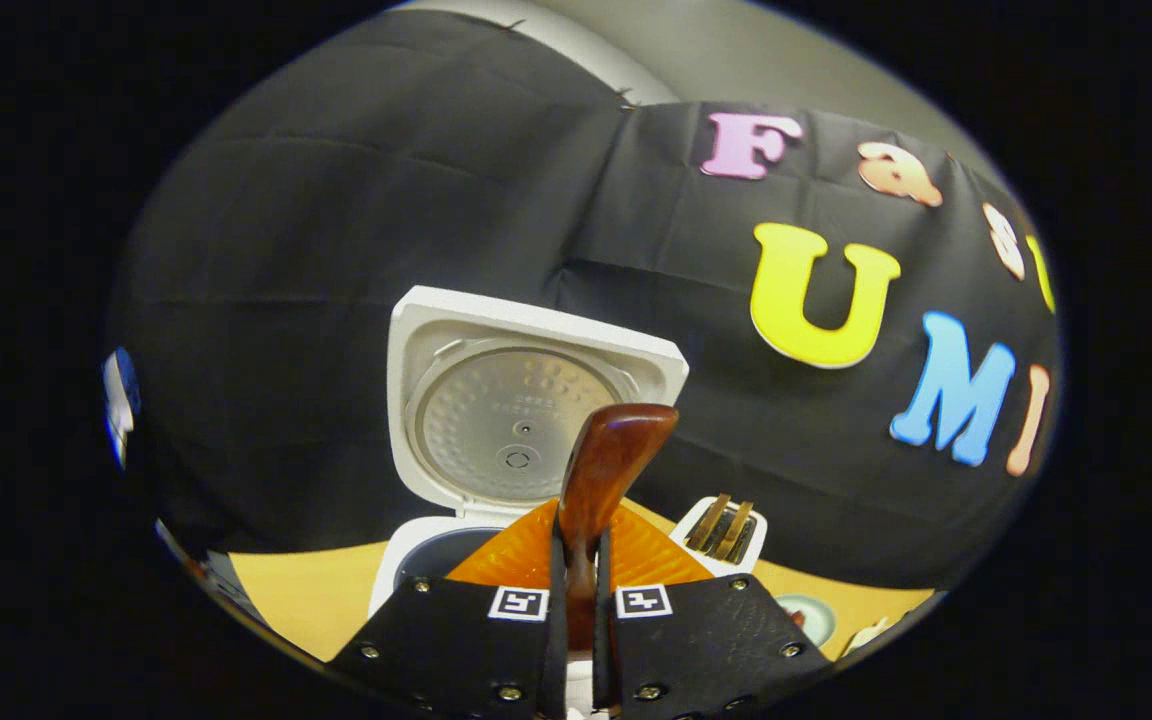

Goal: Close the left gripper, press the button to open the rice cooker; take a wooden spoon from the chopstick holder with the right hand, scoop a spoonful of rice and pour it into the rice cooker, then put the wooden spoon back into the chopstick holder.

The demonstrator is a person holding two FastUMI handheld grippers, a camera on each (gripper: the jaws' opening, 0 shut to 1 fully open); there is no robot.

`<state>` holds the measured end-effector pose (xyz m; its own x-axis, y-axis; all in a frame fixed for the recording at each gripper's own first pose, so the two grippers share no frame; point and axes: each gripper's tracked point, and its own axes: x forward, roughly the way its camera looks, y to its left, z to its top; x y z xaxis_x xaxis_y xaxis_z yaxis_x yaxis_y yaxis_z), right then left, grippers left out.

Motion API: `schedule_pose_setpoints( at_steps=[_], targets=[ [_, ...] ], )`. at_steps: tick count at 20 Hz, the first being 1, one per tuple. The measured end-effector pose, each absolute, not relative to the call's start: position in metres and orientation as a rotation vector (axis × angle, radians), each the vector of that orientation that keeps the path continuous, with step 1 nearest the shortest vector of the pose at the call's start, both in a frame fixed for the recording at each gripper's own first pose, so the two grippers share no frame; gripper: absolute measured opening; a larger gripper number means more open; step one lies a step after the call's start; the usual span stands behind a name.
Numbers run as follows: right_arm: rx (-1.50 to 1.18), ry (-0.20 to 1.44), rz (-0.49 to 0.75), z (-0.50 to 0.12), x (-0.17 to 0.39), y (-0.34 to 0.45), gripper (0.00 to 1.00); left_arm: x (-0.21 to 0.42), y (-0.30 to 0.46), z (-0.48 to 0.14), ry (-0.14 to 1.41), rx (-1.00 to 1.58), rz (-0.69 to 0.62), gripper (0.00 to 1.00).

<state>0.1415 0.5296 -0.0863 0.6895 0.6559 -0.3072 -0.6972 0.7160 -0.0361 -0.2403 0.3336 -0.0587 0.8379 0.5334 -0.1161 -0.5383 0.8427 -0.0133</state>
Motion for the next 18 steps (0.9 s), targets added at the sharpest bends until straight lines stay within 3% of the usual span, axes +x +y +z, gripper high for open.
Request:
schedule_pose_setpoints(
  at_steps=[6, 13, 14, 18],
  targets=[
    [0.177, 0.442, 0.725, -0.071, 0.158, 0.491, 0.11, -0.234, 0.331, -0.051, 0.097, -0.042, 0.532, 0.98],
    [0.318, 0.421, 0.620, -0.044, 0.170, 0.410, 0.10, -0.178, 0.294, -0.031, 0.082, -0.041, 0.452, 0.92],
    [0.318, 0.416, 0.610, -0.041, 0.171, 0.397, 0.10, -0.171, 0.289, -0.031, 0.081, -0.042, 0.437, 1.00],
    [0.353, 0.399, 0.576, -0.027, 0.172, 0.352, 0.10, -0.143, 0.257, -0.030, 0.062, -0.039, 0.364, 1.00]
  ],
)
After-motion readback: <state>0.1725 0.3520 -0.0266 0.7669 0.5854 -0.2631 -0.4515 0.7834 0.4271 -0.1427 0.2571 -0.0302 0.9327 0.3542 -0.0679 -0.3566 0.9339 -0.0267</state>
